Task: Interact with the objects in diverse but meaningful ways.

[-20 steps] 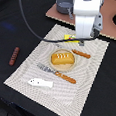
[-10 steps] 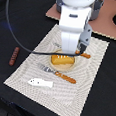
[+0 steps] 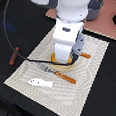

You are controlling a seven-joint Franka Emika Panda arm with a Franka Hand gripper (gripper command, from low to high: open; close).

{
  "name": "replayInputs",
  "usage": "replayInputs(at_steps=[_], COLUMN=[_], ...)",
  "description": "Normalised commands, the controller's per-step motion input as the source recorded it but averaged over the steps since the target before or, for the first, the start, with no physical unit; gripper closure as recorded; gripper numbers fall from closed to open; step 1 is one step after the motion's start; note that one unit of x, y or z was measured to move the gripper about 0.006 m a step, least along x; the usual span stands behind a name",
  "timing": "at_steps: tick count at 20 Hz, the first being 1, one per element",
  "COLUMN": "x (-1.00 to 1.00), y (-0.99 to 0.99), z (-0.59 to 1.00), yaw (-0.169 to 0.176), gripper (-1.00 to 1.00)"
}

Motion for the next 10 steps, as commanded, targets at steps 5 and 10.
replayInputs(at_steps=[5, 10], x=[-0.18, -0.11], y=[0.0, 0.0], z=[-0.11, -0.05], yaw=[0.107, 0.105], gripper=[-1.0, -1.0])
